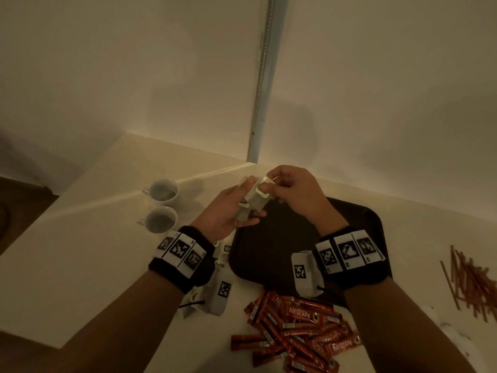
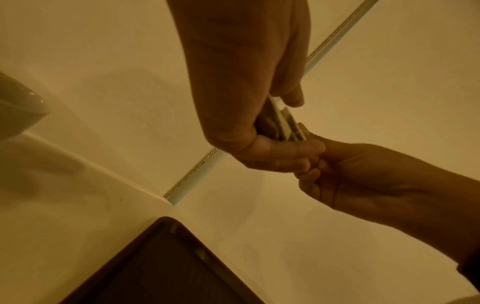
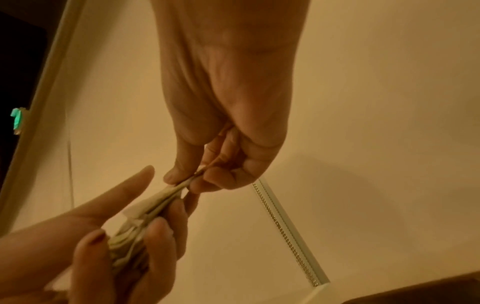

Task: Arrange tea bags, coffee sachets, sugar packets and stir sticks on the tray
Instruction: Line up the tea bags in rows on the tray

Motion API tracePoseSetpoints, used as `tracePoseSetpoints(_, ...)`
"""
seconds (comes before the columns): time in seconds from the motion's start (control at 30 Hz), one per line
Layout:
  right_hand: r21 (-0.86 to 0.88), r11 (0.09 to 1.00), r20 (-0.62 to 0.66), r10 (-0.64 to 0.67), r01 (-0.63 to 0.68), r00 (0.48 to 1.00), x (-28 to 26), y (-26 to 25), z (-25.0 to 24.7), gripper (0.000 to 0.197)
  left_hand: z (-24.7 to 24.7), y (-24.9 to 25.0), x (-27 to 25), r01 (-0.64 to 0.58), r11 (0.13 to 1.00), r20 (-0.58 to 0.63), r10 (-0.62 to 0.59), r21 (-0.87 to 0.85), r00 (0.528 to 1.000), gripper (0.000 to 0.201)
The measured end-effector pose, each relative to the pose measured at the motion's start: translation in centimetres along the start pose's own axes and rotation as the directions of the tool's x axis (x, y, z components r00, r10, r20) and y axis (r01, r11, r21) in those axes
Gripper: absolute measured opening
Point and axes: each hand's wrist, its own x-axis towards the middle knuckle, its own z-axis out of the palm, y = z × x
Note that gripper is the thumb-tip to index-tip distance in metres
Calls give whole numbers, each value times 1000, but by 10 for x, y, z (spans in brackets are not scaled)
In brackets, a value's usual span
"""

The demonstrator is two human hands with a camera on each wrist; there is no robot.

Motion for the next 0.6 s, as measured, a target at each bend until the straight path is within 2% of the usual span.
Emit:
tracePoseSetpoints(0.1, 29, 1000, -13, 7, -6, 1000, -1, -1, -6, 17, -2, -6, 2, -30, 997, 3, 31, -71, 1000, 41)
tracePoseSetpoints(0.17, -37, 999, -36, -32, 31, 999, -1, -6, -10, 18, -2, -9, 4, -52, 997, -6, 51, -61, 999, 24)
tracePoseSetpoints(0.23, -104, 990, -37, -102, 98, 994, -1, -16, -14, 16, 2, -11, 6, -78, 995, -27, 76, -57, 997, 16)
tracePoseSetpoints(0.4, -224, 938, -47, -281, 264, 959, -2, -46, -20, 12, 13, -11, 6, -110, 973, -5, 111, -205, 994, 30)
tracePoseSetpoints(0.6, -270, 911, -39, -333, 311, 942, -1, -55, -23, 16, 21, -13, 7, -120, 938, 20, 133, -325, 991, 26)
